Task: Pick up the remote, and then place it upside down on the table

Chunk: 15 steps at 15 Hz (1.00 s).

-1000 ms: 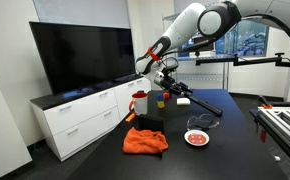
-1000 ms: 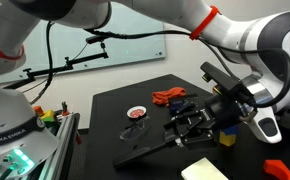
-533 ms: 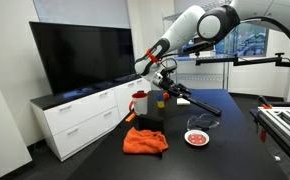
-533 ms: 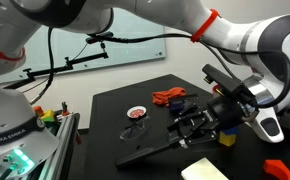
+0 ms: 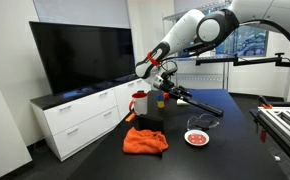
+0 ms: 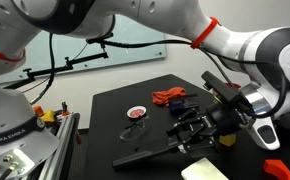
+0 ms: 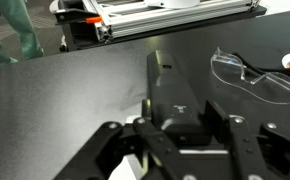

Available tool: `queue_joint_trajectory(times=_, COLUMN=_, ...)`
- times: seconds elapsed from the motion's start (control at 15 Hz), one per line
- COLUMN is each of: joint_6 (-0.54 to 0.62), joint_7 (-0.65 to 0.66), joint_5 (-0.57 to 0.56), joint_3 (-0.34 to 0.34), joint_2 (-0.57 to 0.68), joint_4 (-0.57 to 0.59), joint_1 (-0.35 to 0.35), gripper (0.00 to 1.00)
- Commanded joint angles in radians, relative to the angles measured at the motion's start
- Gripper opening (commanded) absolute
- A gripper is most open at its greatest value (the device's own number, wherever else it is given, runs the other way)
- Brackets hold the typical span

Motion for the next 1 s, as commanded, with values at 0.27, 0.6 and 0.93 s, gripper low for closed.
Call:
queue_joint_trajectory(times=0.27, joint_6=-0.039, joint_7=0.024, joint_5=0.008, joint_3=-0.001, joint_2=0.014, joint_4=0.062, joint_1=-0.006, gripper=0.32)
queue_joint_trajectory(times=0.6, joint_6=-0.039, joint_7=0.036, joint_5=0.008, joint_3=-0.002, joint_2=0.015, joint_4=0.069, joint_1=-0.005, gripper=0.82)
queue_joint_trajectory(times=0.93, joint_6=-0.035, joint_7=0.041, joint_5=0.011, joint_3=-0.003, joint_2=0.008, joint_4=0.064, joint_1=-0.002, gripper=1.00)
